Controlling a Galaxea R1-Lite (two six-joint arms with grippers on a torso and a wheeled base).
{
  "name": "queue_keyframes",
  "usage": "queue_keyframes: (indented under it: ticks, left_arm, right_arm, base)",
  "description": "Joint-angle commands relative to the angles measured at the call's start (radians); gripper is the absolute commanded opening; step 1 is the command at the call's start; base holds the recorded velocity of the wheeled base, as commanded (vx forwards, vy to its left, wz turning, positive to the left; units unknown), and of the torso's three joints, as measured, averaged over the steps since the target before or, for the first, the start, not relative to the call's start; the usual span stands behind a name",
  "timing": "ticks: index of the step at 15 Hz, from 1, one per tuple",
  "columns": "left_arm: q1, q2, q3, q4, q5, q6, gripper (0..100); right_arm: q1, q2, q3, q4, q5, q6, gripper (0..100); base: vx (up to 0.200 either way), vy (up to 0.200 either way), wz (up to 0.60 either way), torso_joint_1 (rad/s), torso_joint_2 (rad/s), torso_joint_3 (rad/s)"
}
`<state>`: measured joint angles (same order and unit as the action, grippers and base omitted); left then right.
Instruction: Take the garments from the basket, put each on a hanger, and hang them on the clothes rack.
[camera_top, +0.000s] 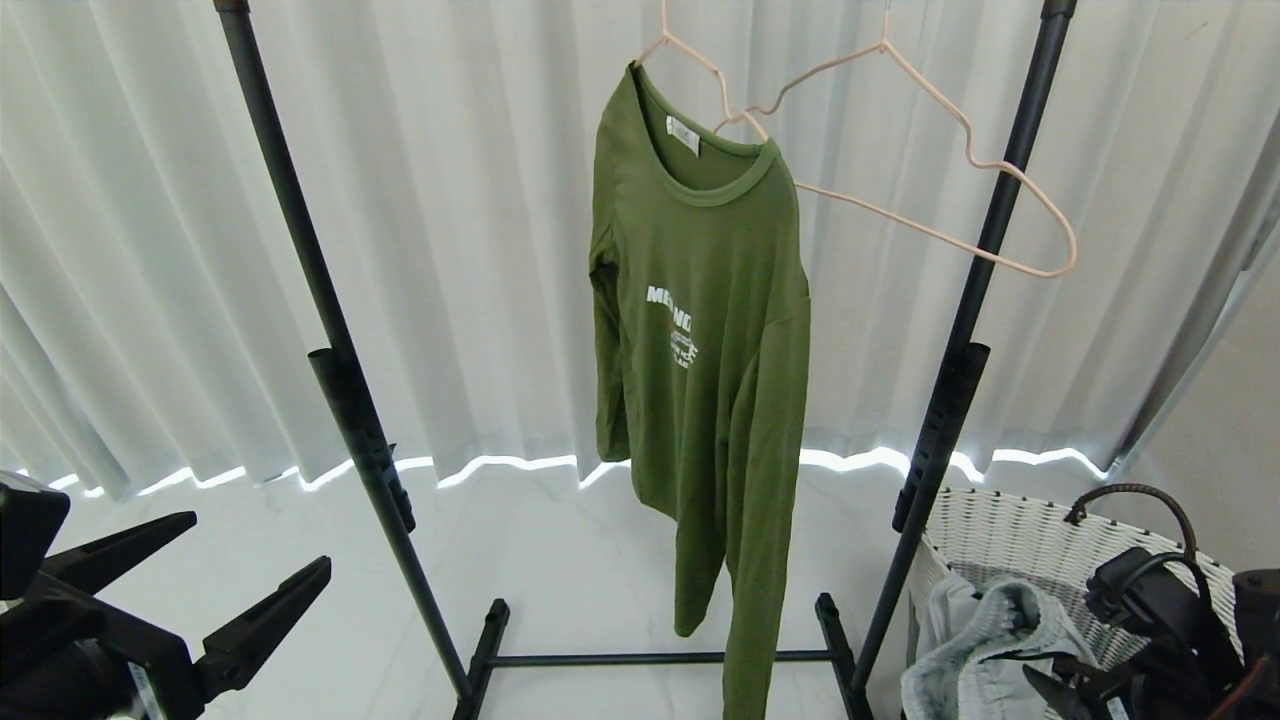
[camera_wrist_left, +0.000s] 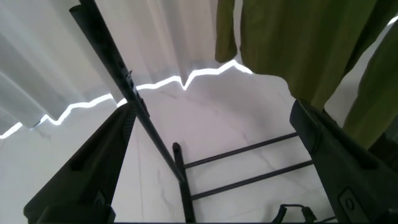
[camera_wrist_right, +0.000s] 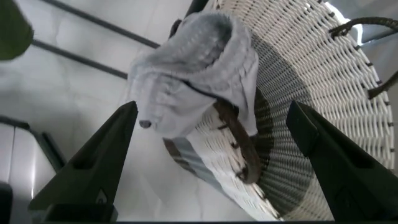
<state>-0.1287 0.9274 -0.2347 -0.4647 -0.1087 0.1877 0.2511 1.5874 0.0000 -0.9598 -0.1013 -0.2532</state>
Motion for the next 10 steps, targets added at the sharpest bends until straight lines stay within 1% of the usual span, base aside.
queue_keyframes:
  ticks: [1,2,3,5,6,10]
  left_arm:
    - [-0.002,0.002,0.002,0.0,0.0,0.001,100]
    - [-0.003,0.004,0.002,0.0,0.0,0.001,100]
    - [-0.003,0.004,0.005,0.0,0.0,0.004,100]
    - [-0.003,0.004,0.006,0.0,0.0,0.012,100]
    - [-0.003,0.004,0.006,0.0,0.0,0.012,100]
    - [-0.003,0.004,0.012,0.0,0.0,0.013,100]
  right_arm:
    - [-0.007,0.121,0.0,-0.079,0.0,0.04,100]
    - [-0.015,0.16,0.0,-0.125,0.0,0.069,100]
    - [-0.03,0.23,0.0,-0.218,0.0,0.103,100]
    - [-0.058,0.305,0.0,-0.316,-0.005,0.109,100]
    - [-0.069,0.327,0.0,-0.344,-0.006,0.109,100]
    - [-0.124,0.333,0.0,-0.352,-0.009,0.109,100]
  base:
    - [0.0,0.0,0.0,0.0,0.0,0.0]
    - [0.0,0.0,0.0,0.0,0.0,0.0]
    - [0.0,0.0,0.0,0.0,0.0,0.0]
    - [0.0,0.0,0.0,0.0,0.0,0.0]
    - [0.0,0.0,0.0,0.0,0.0,0.0]
    - [0.0,0.0,0.0,0.0,0.0,0.0]
